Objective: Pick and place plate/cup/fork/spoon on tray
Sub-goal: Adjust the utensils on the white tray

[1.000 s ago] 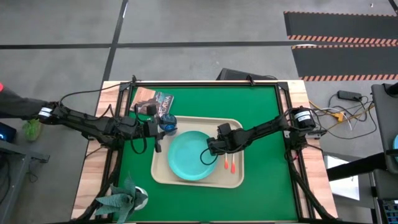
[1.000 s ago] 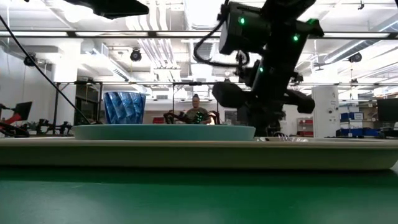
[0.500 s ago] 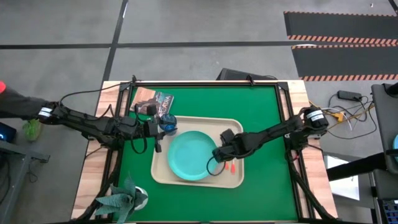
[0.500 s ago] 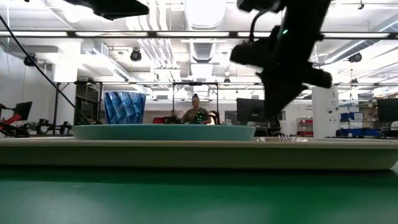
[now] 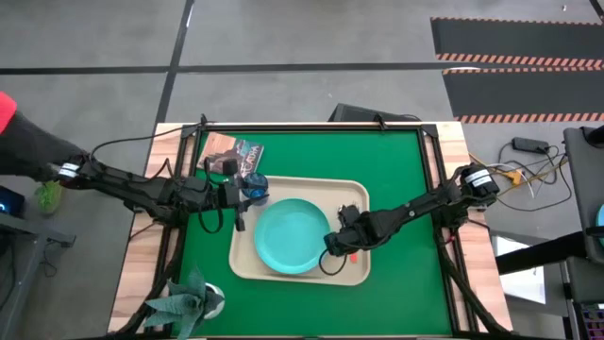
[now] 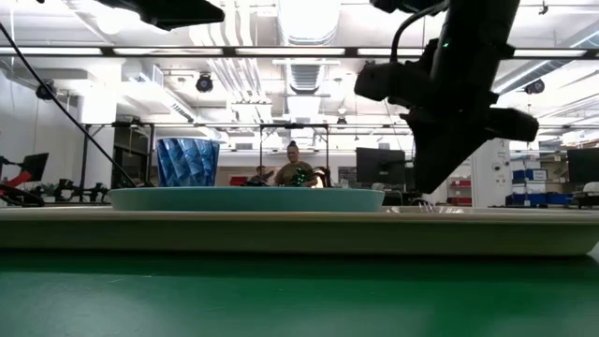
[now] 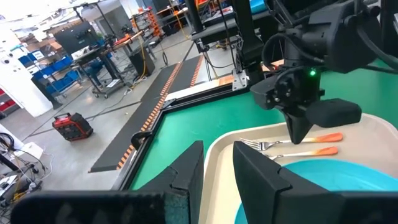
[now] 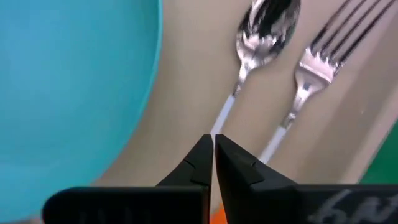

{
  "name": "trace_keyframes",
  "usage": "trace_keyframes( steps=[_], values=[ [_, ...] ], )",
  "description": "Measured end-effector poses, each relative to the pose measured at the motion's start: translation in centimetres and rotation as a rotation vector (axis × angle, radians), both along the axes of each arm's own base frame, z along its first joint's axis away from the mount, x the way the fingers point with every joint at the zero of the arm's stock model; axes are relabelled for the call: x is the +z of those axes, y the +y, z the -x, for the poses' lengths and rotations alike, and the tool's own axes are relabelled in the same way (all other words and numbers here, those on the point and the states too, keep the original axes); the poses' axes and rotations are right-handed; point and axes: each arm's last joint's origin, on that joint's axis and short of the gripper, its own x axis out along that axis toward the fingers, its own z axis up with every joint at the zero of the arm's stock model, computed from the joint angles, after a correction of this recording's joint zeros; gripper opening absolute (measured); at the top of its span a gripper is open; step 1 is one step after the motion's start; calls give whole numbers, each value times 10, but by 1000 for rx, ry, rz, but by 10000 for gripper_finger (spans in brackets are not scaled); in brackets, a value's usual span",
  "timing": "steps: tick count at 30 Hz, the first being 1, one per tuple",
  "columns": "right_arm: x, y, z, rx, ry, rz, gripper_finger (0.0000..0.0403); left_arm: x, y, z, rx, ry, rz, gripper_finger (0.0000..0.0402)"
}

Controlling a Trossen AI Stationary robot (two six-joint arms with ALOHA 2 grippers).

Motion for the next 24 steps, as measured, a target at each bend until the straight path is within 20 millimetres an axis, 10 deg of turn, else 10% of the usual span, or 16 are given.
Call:
trace_keyframes(
  steps=[24],
  values=[
    [-32, -3, 1, -58, 18, 110, 114, 0, 0, 0, 0, 1, 1, 73]
  ],
)
